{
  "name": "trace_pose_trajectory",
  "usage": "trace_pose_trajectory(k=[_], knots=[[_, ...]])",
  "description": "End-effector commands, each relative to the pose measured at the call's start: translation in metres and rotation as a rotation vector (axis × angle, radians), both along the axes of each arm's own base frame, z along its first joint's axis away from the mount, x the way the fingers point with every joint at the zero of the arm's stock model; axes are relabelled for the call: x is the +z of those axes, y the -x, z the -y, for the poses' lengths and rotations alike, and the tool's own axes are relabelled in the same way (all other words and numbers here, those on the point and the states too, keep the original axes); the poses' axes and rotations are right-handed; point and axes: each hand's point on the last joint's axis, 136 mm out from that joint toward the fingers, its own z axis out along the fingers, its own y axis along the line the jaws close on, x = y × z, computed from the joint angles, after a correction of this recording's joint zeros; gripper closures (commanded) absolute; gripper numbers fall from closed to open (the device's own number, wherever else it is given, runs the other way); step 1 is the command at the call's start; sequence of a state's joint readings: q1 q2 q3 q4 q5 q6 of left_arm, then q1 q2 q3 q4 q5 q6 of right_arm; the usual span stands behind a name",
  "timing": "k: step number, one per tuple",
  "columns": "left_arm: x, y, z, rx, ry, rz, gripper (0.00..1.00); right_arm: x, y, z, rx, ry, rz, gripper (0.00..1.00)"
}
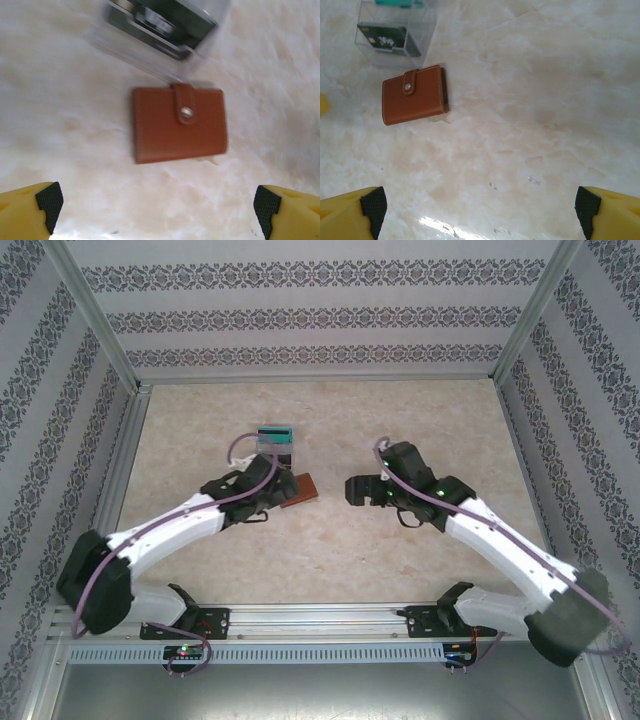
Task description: Take the credit cards out of the card holder
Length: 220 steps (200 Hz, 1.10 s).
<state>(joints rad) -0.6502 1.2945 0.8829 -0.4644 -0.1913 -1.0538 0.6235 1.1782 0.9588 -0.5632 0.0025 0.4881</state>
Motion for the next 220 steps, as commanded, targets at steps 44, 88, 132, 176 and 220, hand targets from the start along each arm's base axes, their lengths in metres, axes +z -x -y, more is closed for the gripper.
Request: trace_pose_trajectory(k=[44,88,132,176,220], knots=[[0.021,0.055,-0.086,0.168,-0.058,0.033,0.00,-0.017,-0.059,-0.104,0.238,0.030,-0.013,0.11],[0.035,0.076,-0.107,0.198,-0.054,0.062,0.00,-0.053,-0.093,-0.158,0.350,0.002,-0.077,0.07],[0.043,0.089,-0.122,0.234,-0.054,0.089,0.00,-0.085,-0.112,-0.191,0.411,-0.041,-0.142,0.03],[0.044,0.093,-0.128,0.250,-0.057,0.095,0.00,-0.115,-0.119,-0.199,0.430,-0.034,-0.184,0.02],[0.043,0.092,-0.127,0.248,-0.058,0.096,0.00,-0.138,-0.108,-0.189,0.433,-0.003,-0.219,0.02]])
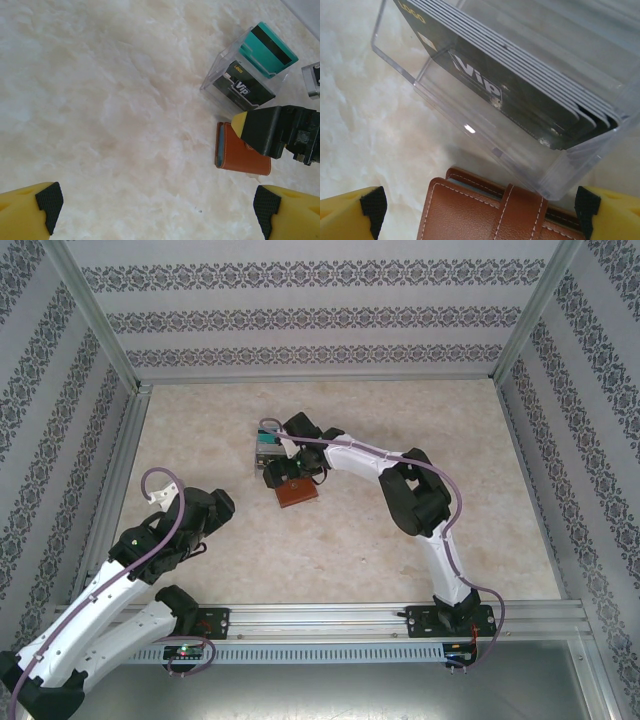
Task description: Take the credit cards out of the card holder
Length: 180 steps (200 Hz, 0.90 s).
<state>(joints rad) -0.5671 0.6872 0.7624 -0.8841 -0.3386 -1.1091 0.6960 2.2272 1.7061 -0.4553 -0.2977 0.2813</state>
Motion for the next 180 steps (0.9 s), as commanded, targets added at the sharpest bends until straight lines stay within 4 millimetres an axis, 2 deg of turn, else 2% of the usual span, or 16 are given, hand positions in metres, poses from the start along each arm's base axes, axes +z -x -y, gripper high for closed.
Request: trace_pose_trajectory(k=[1,44,75,96,111,140,163,180], knots=[[-0.008,0.005,-0.010,0.036,-0.032,-0.027,0.00,-0.007,0.006,0.004,0.022,0.000,-0.012,0.02],[-0.013,0.002,-0.008,0.034,-0.027,-0.030,0.00,0.005,0.036,0.015,-0.001,-0.027,-0.014,0.02],[-0.018,0.001,-0.005,0.029,-0.015,-0.034,0.00,0.005,0.065,0.024,-0.011,-0.001,-0.008,0.03],[-0.019,0.000,-0.004,0.025,-0.016,-0.037,0.00,0.005,0.075,0.030,-0.023,0.021,0.009,0.05],[-0.019,0.000,-0.003,0.021,-0.015,-0.038,0.00,0.010,0.073,0.034,-0.036,0.038,0.033,0.08],[-0.019,-0.001,-0.001,0.017,-0.011,-0.038,0.00,0.022,0.055,0.046,-0.072,0.180,0.154,0.20],[-0.019,-0.001,-0.001,0.015,-0.010,-0.040,0.00,0.029,0.049,0.044,-0.045,0.277,0.235,0.33],[-0.019,-0.001,-0.001,0.015,-0.012,-0.042,0.00,0.026,0.049,0.040,-0.017,0.319,0.261,0.39]])
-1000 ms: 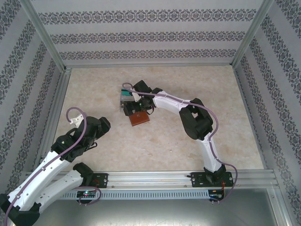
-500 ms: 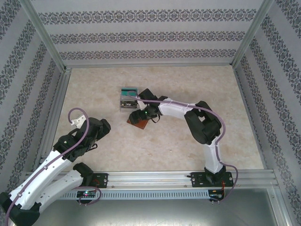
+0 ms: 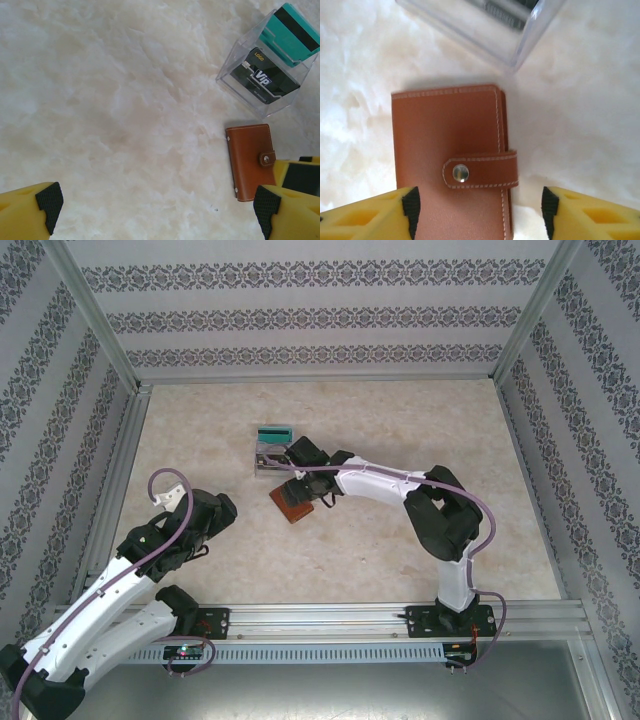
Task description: Take the credit cards out of the card holder
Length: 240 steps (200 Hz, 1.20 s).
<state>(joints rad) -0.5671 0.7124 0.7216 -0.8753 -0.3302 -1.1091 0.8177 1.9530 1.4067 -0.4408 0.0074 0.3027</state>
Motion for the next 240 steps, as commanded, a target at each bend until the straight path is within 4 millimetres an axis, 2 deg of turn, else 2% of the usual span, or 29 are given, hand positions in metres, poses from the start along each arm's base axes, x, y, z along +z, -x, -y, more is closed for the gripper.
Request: trace_pose_trajectory(k=[1,47,75,97,186,206,221,240], knots=[[0.000,-0.002,-0.002,0.021,0.013,0.010,0.00,0.004,-0.006,0.002,0.028,0.130,0.090,0.39],[0.001,-0.002,-0.003,0.027,0.011,0.016,0.00,-0.003,-0.005,-0.014,0.091,0.156,0.082,0.59],[0.002,-0.001,-0.005,0.030,0.007,0.016,0.00,-0.009,-0.001,-0.025,0.126,0.168,0.072,0.61],[0.001,-0.001,-0.005,0.031,0.006,0.016,0.00,-0.019,0.001,-0.025,0.131,0.187,0.053,0.64],[0.000,0.001,-0.007,0.037,0.004,0.016,0.00,-0.043,0.008,-0.014,0.143,0.248,0.018,0.64],[0.000,0.001,-0.007,0.036,0.007,0.015,0.00,-0.044,0.009,-0.009,0.146,0.266,0.022,0.62],[0.000,0.001,-0.006,0.035,0.008,0.015,0.00,-0.043,0.010,-0.005,0.145,0.277,0.027,0.54],[0.000,0.001,-0.006,0.036,0.008,0.016,0.00,-0.041,0.012,-0.003,0.142,0.276,0.036,0.57]])
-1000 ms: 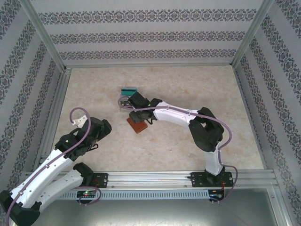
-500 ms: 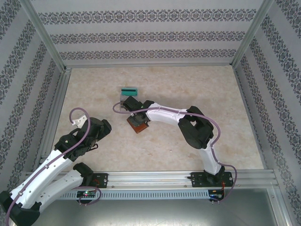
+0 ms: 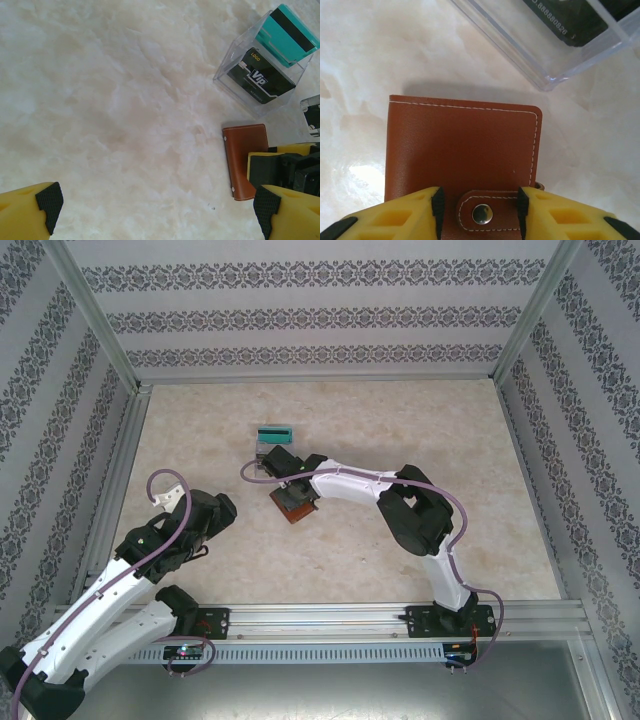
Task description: Take the credit cards out of the card holder
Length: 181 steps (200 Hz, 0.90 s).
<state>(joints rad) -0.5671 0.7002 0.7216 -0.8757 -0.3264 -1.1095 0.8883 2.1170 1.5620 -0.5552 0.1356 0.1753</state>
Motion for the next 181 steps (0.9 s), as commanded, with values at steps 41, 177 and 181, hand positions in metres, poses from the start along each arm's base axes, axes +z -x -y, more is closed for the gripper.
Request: trace_pose_trajectory(k=[41,177,181], knots=[[-0.001,-0.001,-0.005,0.033,0.003,0.010,0.00,-0.010,0.011,0.016,0.009,0.074,-0.009,0.77],[-0.048,-0.036,0.082,-0.084,0.373,-0.037,0.84,0.044,0.010,0.003,-0.213,-0.312,-0.178,1.00],[-0.050,-0.037,0.084,-0.081,0.385,-0.041,0.90,0.044,0.010,0.003,-0.223,-0.322,-0.182,1.00]])
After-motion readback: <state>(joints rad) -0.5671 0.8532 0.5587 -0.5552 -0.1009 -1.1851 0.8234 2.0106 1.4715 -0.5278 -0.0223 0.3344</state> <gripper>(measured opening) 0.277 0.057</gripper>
